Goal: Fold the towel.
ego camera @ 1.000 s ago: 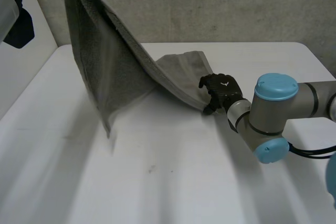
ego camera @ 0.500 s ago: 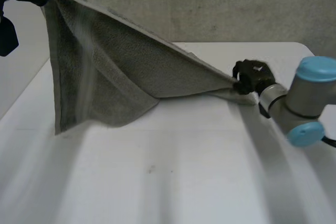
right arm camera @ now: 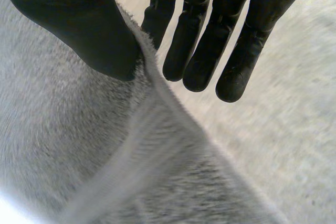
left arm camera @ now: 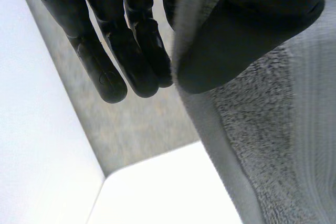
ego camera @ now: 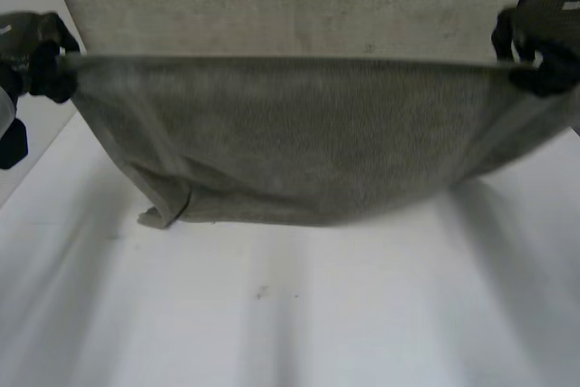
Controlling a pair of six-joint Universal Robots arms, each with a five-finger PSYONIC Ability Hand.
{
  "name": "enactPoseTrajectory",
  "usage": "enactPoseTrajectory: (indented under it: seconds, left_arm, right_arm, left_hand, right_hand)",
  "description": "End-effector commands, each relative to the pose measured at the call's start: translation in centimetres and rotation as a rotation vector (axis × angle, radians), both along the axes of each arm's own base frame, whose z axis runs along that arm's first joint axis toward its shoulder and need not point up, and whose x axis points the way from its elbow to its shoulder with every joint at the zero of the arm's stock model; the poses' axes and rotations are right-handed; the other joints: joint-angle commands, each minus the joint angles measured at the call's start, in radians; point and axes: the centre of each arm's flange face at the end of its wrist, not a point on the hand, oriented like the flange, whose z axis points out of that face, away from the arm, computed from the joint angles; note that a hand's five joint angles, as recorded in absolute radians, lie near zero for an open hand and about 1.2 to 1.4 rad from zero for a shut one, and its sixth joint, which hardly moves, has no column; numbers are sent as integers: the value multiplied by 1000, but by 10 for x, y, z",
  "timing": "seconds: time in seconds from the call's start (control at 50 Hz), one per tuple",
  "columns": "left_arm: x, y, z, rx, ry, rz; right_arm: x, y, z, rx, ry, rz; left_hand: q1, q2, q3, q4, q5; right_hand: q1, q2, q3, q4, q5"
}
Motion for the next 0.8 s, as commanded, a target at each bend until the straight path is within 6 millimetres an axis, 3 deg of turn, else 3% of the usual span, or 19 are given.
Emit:
enactPoseTrajectory:
  seconds: [0.02,0.14,0.26,0.32,0.34,0.36,0.38,0.4,0.42,0.44,0.46,0.48,0.52,0.58,0.64,0.7,0.74,0.76,0.8]
  left_arm:
    - [5,-12,-48,155,-29,13]
    - [-5,-27,-99,295,-58,-10]
    - [-24,-50,-104,262,-88,-49]
    - [-38,-75,-79,144,-90,-64]
    - [-41,-88,-56,57,-80,-62]
    - [-41,-88,-56,57,-80,-62]
    - [-45,-97,-30,-37,-66,-60]
    - [-48,-103,0,-139,-44,-61]
    - [-48,-103,0,-140,-44,-61]
    - [-49,-106,29,-238,-19,-60]
    - [-49,-106,58,-340,14,-56]
    - [-49,-106,58,-341,15,-56]
    - [-54,-100,105,-546,115,-50]
    - [-58,-96,121,-642,212,-49]
    - [-60,-96,119,-647,237,-54]
    - [-61,-97,95,-562,227,-56]
    - [-60,-96,60,-446,199,-60]
    - [-60,-96,60,-445,199,-60]
    - [-60,-95,42,-392,183,-57]
  right_arm:
    - [1,-10,-59,172,359,-19]
    - [17,-30,-111,273,478,-19]
    - [39,-63,-120,156,467,-38]
    - [52,-90,-98,-39,411,-95]
    - [58,-103,-77,-163,355,-138]
    - [63,-113,-52,-295,280,-179]
    - [63,-114,-51,-296,280,-179]
    - [67,-118,-22,-434,191,-211]
    - [70,-118,10,-573,98,-233]
    - [70,-118,10,-574,97,-233]
    - [70,-113,40,-712,9,-246]
    - [70,-113,40,-713,9,-246]
    - [66,-101,76,-899,-90,-271]
    - [63,-89,83,-958,-116,-267]
    - [63,-84,70,-898,-90,-247]
    - [64,-83,59,-849,-69,-232]
    - [67,-82,30,-723,-11,-184]
    - [67,-82,29,-723,-11,-184]
    - [67,-80,-1,-609,42,-122]
  left_hand:
    - [200,178,180,179,183]
    - [200,178,180,179,183]
    - [200,178,180,179,183]
    - [200,178,180,179,183]
    - [200,178,180,179,183]
    - [200,178,180,179,183]
    - [200,178,180,179,183]
    - [200,178,180,179,183]
    - [200,178,180,179,183]
    - [200,178,180,179,183]
    - [200,178,180,179,183]
    - [200,178,180,179,183]
    - [200,178,180,179,183]
    - [200,178,180,179,183]
    - [200,178,180,179,183]
    - [200,178,180,179,183]
    - [200,178,180,179,183]
    - [200,178,180,179,183]
    - [200,178,180,179,183]
  right_hand:
    - [422,219,211,200,246]
    - [422,219,211,200,246]
    - [422,219,211,200,246]
    - [422,219,211,200,246]
    - [422,219,211,200,246]
    - [422,219,211,200,246]
    - [422,219,211,200,246]
    - [422,219,211,200,246]
    - [422,219,211,200,246]
    - [422,219,211,200,246]
    - [422,219,211,200,246]
    - [422,219,211,200,246]
    - [422,219,211,200,246]
    - [422,219,211,200,246]
    - [422,219,211,200,246]
    - [422,219,211,200,246]
    - [422,219,211,200,246]
    - [422,219,211,200,246]
    - [422,219,211,200,246]
